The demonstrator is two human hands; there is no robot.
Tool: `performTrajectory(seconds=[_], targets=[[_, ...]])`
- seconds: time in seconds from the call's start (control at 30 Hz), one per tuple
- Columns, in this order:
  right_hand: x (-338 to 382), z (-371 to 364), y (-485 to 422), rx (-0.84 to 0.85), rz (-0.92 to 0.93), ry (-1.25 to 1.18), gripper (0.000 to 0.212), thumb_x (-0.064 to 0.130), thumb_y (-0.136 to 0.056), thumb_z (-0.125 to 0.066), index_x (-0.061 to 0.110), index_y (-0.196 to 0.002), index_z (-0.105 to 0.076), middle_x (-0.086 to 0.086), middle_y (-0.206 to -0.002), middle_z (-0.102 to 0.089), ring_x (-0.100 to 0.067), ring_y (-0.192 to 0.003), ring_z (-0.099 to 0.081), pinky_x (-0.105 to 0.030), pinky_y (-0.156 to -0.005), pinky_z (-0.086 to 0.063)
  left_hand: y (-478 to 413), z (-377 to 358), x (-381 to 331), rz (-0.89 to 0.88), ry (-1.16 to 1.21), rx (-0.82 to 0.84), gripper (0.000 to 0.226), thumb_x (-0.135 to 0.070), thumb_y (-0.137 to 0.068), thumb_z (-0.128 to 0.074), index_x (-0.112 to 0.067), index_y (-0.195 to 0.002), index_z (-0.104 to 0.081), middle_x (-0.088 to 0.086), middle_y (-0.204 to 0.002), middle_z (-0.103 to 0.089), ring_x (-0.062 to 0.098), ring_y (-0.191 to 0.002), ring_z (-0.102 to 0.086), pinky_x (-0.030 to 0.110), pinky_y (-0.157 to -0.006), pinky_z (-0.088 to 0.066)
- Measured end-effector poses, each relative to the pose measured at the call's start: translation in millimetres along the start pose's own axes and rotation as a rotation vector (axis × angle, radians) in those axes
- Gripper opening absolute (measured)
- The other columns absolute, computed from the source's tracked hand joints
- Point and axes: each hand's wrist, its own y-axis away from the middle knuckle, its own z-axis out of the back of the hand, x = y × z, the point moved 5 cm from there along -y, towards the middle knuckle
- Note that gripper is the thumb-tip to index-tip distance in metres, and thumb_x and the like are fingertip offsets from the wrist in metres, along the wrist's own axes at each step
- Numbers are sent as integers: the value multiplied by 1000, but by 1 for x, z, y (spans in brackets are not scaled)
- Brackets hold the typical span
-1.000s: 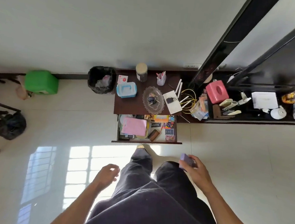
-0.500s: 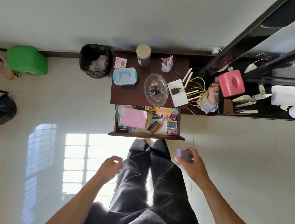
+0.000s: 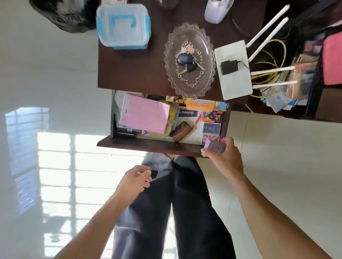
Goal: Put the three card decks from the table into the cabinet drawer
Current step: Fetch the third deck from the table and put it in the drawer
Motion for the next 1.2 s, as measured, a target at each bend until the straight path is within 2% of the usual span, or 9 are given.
performTrajectory(seconds=[0.1, 0.2, 0.37, 0.5, 0.57, 0.67, 0.77, 0.93, 1.2], targets=[[-15, -41, -60, -12, 2, 89, 70, 56, -68, -85, 27, -120, -49, 3, -115, -63, -15, -95, -62, -27, -65, -50, -65, -21, 28, 122, 152, 35, 26, -19, -99, -54, -5, -118, -61, 14, -96, -69, 18, -71, -65, 19, -54, -53], [-27, -71, -101, -43, -19, 144, 68, 55, -67, -86, 24, -116, -50, -4, -112, -56, -18, -91, -60, -22, -56, -42, -109, -28, 41, 209, 221, -1, 25, -33, -96, -58, -12, -108, -64, 17, -100, -73, 27, -83, -67, 30, -68, -51], [-37, -91, -132, -104, -49, 272, 67, 53, -70, -86, 19, -118, -52, -10, -122, -48, -28, -99, -63, -34, -72, -51, -154, -17, 31, 226, 428, -124, 31, -44, -96, -54, -13, -90, -56, 13, -78, -74, 22, -64, -63, 27, -58, -46], [-43, -96, -144, -126, -62, 383, 72, 48, -73, -86, 17, -128, -51, -15, -132, -45, -36, -105, -65, -41, -81, -56, -181, -7, 22, 318, 368, -158, 30, -37, -98, -53, -9, -90, -59, 9, -61, -74, 16, -50, -63, 21, -45, -48], [-43, -98, -146, -133, -64, 408, 75, 47, -73, -86, 15, -130, -50, -16, -132, -44, -39, -106, -65, -46, -85, -57, -187, 0, 25, 364, 328, -154, 32, -37, -97, -54, -7, -87, -61, 11, -63, -75, 16, -48, -65, 20, -41, -48], [-46, -103, -149, -113, -66, 451, 77, 47, -75, -85, 14, -134, -47, -17, -133, -43, -42, -108, -64, -48, -88, -57, -193, 4, 30, 368, 271, -142, 36, -39, -96, -56, -5, -97, -64, 19, -87, -78, 20, -64, -68, 23, -56, -52], [-50, -110, -153, -103, -70, 496, 79, 52, -78, -82, 15, -137, -46, -19, -136, -43, -44, -113, -62, -50, -88, -56, -198, 4, 34, 350, 273, -148, 42, -40, -95, -57, 0, -103, -65, 19, -92, -78, 23, -72, -70, 28, -71, -53], [-53, -115, -156, -103, -63, 616, 83, 62, -81, -74, 16, -142, -42, -20, -141, -43, -44, -121, -58, -53, -91, -54, -203, 4, 36, 326, 262, -169, 41, -40, -95, -58, 0, -102, -66, 14, -79, -79, 22, -71, -71, 28, -66, -52], [-58, -115, -167, -76, -66, 700, 82, 56, -82, -76, 14, -144, -40, -19, -136, -50, -39, -119, -59, -50, -89, -53, -206, 2, 37, 312, 267, -199, 44, -40, -96, -57, 3, -102, -66, 15, -79, -79, 20, -63, -70, 26, -60, -51]])
